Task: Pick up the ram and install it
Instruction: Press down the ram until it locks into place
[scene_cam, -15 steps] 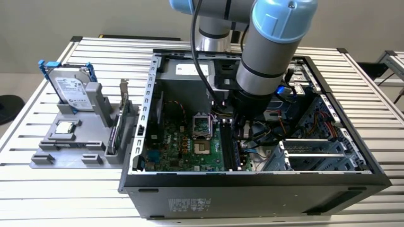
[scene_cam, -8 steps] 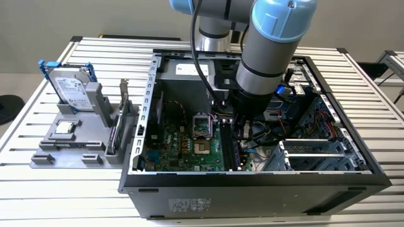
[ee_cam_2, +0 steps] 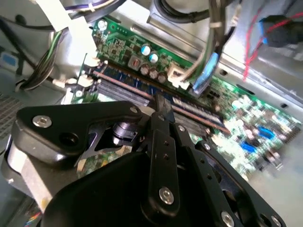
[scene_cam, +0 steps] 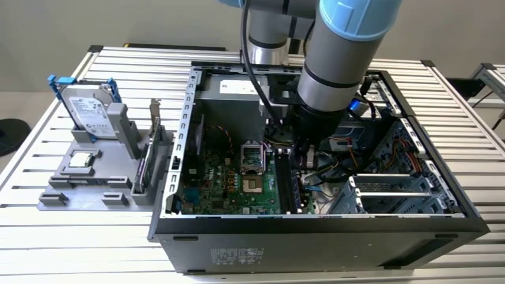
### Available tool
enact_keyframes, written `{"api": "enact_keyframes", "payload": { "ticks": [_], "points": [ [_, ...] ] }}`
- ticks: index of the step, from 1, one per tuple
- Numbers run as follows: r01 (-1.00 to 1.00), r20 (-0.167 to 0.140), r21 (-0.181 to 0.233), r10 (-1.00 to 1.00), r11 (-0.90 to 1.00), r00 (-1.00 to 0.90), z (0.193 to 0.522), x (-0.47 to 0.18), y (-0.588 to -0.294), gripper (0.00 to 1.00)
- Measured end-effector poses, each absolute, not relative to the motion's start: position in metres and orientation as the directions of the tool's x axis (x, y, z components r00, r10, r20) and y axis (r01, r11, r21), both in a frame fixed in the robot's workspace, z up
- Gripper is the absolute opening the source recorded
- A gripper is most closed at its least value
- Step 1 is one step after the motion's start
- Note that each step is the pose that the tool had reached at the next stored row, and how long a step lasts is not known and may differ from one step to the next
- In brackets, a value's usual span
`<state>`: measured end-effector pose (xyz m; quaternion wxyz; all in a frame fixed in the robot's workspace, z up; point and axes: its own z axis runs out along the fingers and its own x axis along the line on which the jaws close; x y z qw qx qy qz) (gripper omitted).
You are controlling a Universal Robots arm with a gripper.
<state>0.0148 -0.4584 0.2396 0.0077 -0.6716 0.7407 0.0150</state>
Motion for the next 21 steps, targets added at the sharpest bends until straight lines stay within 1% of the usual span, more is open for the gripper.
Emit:
{"api": "enact_keyframes", "payload": {
  "ticks": [5,9,21],
  "points": [
    [-0.995,-0.032,0.012,-0.995,0.097,-0.098,0.243,0.015,-0.457,0.00],
    [-0.995,-0.038,0.013,-0.995,0.097,-0.098,0.241,0.015,-0.456,0.00],
    [-0.995,-0.043,0.014,-0.994,0.097,-0.098,0.222,0.015,-0.453,0.00]
  ]
}}
